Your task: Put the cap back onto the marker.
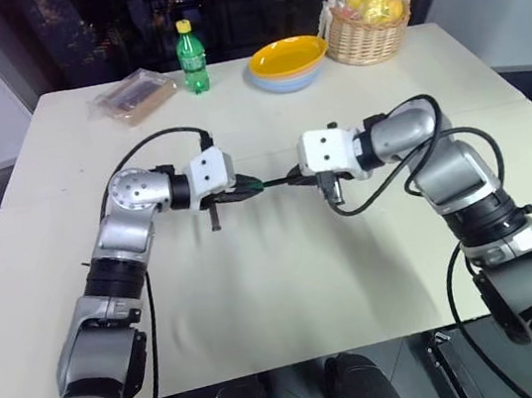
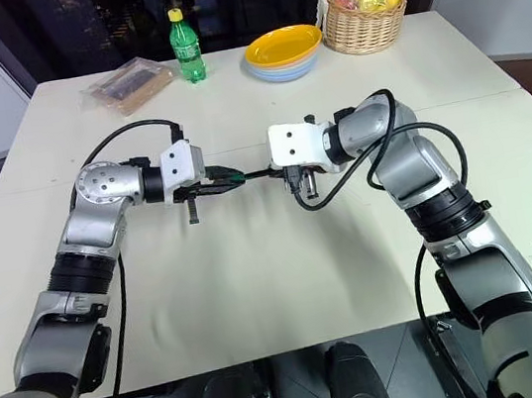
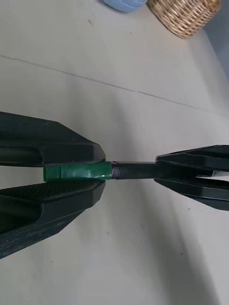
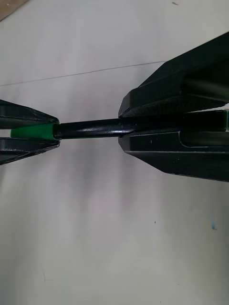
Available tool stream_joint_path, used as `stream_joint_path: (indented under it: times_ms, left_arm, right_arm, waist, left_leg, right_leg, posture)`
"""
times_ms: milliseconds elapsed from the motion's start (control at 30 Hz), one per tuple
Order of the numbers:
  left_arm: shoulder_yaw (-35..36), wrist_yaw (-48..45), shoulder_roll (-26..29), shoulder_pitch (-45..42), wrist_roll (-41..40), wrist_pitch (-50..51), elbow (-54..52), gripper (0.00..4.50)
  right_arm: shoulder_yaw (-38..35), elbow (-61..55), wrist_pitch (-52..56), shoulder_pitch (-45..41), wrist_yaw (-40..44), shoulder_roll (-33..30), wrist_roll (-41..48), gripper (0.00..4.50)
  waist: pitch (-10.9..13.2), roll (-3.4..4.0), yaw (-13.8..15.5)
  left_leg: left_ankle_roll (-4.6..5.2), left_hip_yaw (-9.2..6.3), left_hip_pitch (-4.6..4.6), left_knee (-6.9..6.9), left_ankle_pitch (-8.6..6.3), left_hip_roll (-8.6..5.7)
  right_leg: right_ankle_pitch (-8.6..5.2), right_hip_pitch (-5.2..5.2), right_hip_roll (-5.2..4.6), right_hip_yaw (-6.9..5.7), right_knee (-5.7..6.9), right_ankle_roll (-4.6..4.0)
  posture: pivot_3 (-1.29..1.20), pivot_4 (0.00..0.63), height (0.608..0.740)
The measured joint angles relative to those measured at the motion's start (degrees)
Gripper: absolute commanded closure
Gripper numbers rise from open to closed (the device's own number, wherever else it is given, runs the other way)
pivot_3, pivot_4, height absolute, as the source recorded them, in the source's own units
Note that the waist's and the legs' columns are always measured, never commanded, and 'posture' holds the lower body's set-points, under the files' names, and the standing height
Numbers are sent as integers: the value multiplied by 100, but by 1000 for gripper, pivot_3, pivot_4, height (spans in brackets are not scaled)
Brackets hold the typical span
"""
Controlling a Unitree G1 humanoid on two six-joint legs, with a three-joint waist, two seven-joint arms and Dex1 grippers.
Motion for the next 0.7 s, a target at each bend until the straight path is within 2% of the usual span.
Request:
stream_joint_path:
  times_ms: [700]
  left_arm:
    - [5,-19,-4,1,102,247,6,4500]
  right_arm:
    - [82,3,108,4,-100,167,-244,4423]
  waist:
    - [0,0,1]
  left_leg:
    - [0,0,0,0,0,0]
  right_leg:
    - [0,0,0,0,1,0]
  posture:
    - [0,150,740]
